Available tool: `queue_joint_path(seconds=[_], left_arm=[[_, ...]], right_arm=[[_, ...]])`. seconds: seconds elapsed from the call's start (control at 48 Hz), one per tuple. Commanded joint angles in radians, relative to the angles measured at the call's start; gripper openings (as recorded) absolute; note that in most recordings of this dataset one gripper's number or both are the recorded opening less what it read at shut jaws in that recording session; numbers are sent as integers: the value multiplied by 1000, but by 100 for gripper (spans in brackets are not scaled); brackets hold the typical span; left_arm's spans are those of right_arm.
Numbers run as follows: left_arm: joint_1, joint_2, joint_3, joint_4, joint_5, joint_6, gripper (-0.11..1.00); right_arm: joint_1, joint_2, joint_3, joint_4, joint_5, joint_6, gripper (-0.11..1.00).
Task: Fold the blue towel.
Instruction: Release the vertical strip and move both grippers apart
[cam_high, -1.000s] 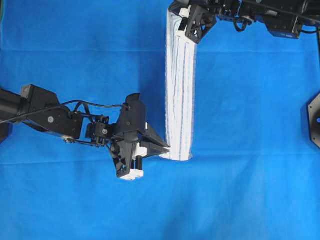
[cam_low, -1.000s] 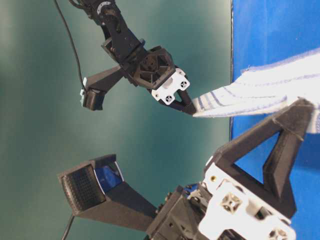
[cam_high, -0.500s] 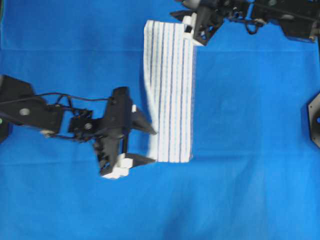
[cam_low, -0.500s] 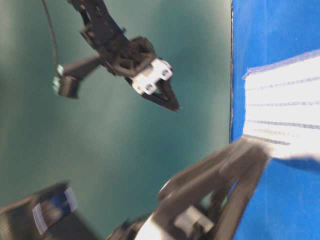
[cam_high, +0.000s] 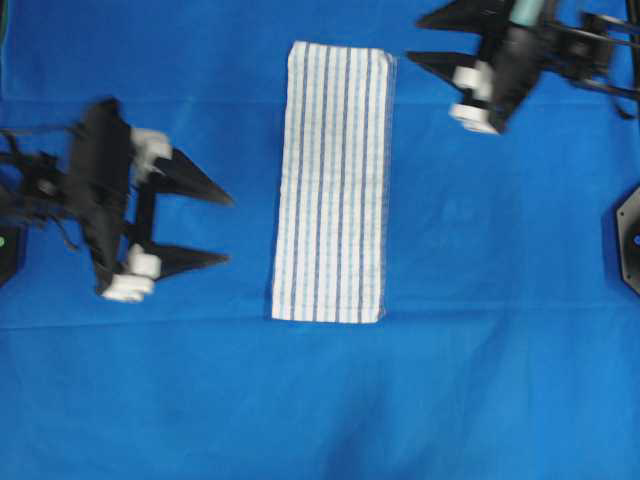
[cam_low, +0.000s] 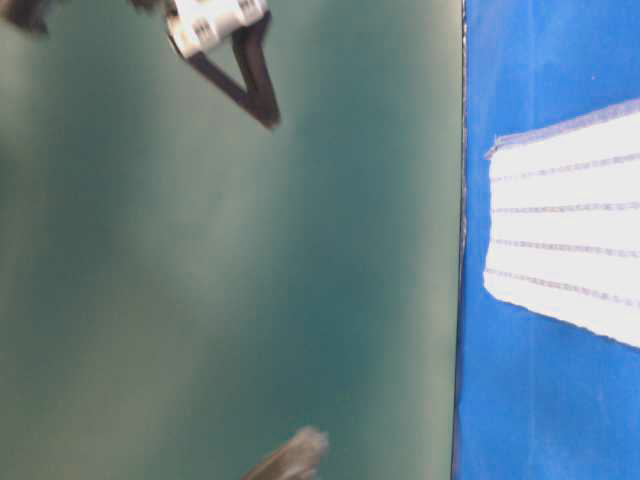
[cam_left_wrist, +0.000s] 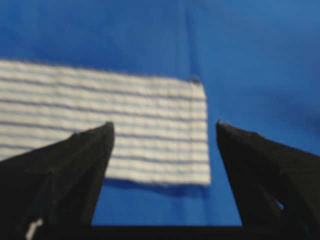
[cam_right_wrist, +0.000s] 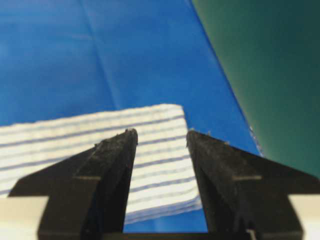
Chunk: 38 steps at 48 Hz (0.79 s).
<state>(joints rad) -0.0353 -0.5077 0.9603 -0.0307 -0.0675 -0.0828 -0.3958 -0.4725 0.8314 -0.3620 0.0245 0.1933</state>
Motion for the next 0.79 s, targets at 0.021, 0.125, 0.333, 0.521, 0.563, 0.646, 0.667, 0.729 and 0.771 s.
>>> queue_joint_path(seconds=[0.021,0.125,0.333,0.521,0.563,0.646,0.667,0.729,0.771], left_arm=[[31,-100,44,2,-58,15,76],[54,-173,89,2,-87,44,76],[83,-222,133,2,-117,71,76],[91,-216,137,2,-117,72,76],[91,-216,135,2,-117,72,76],[94,-215,135,2,-123,72,76],[95,-215,135,2,-127,74,76],[107,-210,132,2,-146,77,76],[123,-201,132,2,-164,77,76]], right_arm=[[38,-121,60,8,-23,25,51],[72,-189,114,9,-37,58,51],[141,-219,176,9,-71,124,51],[153,-187,175,9,-71,130,51],[153,-181,173,8,-71,130,51],[153,-169,170,8,-72,130,51],[152,-166,170,8,-72,130,51],[149,-152,164,6,-74,130,52],[144,-141,160,8,-78,130,53]])
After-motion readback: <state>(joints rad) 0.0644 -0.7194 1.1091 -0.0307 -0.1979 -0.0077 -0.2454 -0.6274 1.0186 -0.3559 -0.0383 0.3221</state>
